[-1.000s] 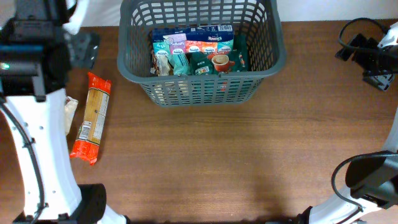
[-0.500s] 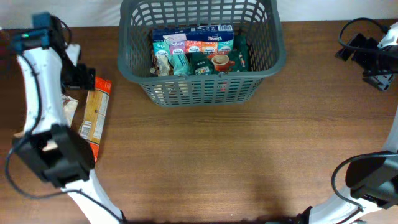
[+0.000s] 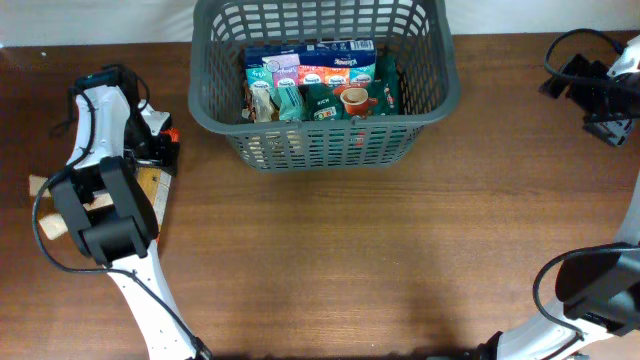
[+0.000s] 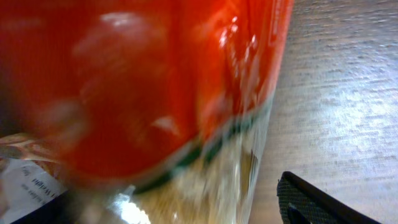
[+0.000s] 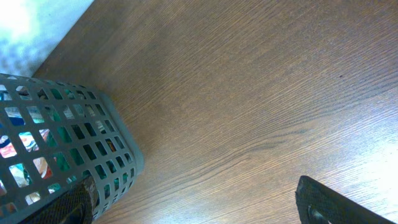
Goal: Pack container
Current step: 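Reach the left gripper to the red-orange biscuit pack, then lift the biscuit pack with the left gripper and drop it into basket, then move the left gripper back to the clear wrapped pastry, then grasp the clear wrapped pastry with the left gripper and lift, then carry the pastry over the basket and release it inside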
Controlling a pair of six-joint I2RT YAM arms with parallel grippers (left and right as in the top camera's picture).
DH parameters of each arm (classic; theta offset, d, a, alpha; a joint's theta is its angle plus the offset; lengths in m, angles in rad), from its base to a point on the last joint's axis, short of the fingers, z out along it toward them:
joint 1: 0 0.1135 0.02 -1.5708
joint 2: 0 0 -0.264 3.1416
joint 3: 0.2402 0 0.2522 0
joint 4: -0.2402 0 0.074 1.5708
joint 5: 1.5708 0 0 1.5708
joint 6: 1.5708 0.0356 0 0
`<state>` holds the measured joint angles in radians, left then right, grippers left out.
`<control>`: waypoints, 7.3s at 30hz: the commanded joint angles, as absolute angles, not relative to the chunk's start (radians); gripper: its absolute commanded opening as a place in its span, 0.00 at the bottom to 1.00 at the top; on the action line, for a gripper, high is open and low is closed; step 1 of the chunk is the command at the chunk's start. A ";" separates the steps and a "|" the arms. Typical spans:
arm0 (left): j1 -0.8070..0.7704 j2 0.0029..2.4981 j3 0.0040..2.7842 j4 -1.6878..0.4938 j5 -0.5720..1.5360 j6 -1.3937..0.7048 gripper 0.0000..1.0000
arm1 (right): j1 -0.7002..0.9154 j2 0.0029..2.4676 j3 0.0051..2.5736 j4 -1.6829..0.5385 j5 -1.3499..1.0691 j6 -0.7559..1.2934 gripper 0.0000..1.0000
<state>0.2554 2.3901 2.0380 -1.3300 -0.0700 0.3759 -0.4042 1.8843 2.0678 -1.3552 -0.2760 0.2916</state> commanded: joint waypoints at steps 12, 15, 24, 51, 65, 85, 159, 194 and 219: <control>0.255 2.449 2.141 -1.387 0.039 0.397 0.03 | -0.405 1.874 2.062 -1.354 -0.280 0.296 0.99; 0.255 2.444 2.265 -1.461 0.038 0.390 0.02 | -0.405 1.874 2.062 -1.354 -0.281 0.296 0.99; 0.233 2.359 2.812 -1.614 0.038 0.272 0.02 | -0.405 1.874 2.062 -1.354 -0.281 0.296 0.99; -0.469 2.252 2.790 -1.245 -0.049 1.194 0.02 | -0.405 1.874 2.062 -1.354 -0.281 0.296 0.99; -0.498 2.390 2.664 -1.104 -0.121 1.108 0.16 | -0.405 1.874 2.062 -1.354 -0.280 0.296 0.99; -0.189 1.906 2.664 -1.254 -0.278 0.761 0.93 | -0.405 1.874 2.062 -1.354 -0.281 0.296 0.99; 0.591 2.294 1.871 -1.058 -0.120 -0.871 1.00 | -0.405 1.874 2.062 -1.354 -0.281 0.296 0.99; 0.599 2.373 1.834 -0.995 0.056 -0.646 0.02 | -0.405 1.874 2.062 -1.354 -0.281 0.296 0.99; 0.255 1.955 2.411 -1.114 0.113 0.344 0.02 | -0.405 1.874 2.062 -1.354 -0.281 0.296 0.99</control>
<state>0.3359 2.1017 2.3211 -1.1286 0.1928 0.1459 -0.4042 1.8843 2.0678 -1.3552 -0.2756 0.2920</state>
